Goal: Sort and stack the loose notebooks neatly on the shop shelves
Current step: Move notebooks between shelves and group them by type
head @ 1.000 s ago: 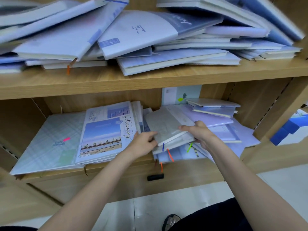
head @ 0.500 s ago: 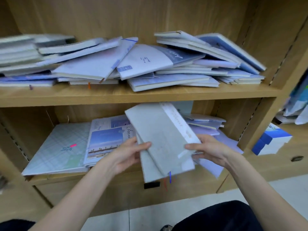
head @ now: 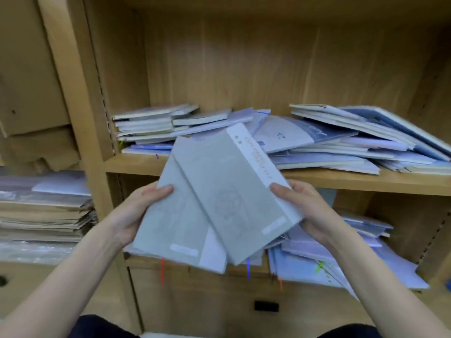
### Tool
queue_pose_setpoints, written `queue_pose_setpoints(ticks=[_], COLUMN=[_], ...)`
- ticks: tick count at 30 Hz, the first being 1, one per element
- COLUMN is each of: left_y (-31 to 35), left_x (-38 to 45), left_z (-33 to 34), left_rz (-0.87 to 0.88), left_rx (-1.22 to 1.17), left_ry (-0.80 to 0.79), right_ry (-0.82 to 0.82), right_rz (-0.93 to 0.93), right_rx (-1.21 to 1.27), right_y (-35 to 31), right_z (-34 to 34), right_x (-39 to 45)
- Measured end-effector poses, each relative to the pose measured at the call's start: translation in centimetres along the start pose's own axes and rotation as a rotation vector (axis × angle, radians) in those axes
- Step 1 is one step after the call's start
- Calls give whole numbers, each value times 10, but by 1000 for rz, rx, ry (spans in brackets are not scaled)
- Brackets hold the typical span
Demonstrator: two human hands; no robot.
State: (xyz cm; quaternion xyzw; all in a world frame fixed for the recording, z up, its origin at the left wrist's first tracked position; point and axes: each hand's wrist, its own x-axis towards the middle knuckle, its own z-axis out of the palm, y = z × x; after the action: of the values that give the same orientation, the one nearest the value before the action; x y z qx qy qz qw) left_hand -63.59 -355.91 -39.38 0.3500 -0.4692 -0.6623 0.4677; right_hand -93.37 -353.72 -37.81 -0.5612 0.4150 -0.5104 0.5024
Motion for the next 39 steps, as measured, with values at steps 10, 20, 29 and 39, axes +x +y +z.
queue_pose_setpoints(ticks=[10, 20, 29, 39], left_y=[75, 151, 142, 99], left_x=[23, 96, 151, 138], left_z=[22, 72, 39, 55], left_rz=[135, 263, 575, 692], left_rx=[-130, -170, 727, 1527], left_ry=[348, 267, 403, 3], right_ry=[86, 91, 446, 294], right_rz=[-81, -109, -147, -366], right_rx=[413, 357, -476, -850], right_y=[-59, -124, -118, -121], right_z=[5, 36, 47, -34], right_x=[30, 113, 237, 149])
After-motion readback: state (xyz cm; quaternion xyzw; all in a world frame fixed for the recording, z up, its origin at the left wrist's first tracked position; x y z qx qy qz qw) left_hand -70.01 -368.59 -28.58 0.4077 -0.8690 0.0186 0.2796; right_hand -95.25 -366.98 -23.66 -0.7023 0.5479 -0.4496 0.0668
